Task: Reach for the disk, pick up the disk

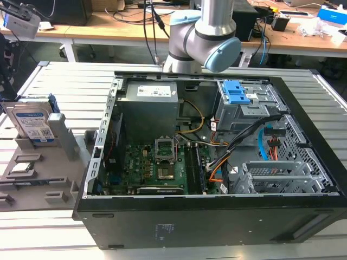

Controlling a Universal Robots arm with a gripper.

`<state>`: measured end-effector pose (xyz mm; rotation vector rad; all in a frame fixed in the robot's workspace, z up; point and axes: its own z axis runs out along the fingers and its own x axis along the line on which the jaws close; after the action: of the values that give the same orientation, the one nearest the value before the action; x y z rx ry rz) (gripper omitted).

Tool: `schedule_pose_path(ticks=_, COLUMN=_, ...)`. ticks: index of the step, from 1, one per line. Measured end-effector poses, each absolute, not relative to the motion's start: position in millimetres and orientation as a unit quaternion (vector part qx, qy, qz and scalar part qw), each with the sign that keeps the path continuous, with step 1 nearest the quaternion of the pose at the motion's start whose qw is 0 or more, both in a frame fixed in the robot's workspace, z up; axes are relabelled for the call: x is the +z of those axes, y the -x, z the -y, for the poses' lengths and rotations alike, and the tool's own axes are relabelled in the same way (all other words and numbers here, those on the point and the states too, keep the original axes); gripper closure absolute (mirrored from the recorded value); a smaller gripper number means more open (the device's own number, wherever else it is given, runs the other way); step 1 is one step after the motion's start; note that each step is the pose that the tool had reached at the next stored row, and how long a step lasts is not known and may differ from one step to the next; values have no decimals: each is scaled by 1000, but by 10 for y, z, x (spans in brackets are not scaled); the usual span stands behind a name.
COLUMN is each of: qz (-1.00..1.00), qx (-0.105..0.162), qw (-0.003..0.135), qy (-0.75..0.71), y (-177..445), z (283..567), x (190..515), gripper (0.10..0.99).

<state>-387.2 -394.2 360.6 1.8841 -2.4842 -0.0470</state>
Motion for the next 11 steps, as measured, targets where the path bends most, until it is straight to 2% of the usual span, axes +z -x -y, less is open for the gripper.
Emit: schedule_pose_path(ticks=11, qz=760, qx=-14, qw=13, qy=-649, y=3872, z=3942, x=3606, gripper=980)
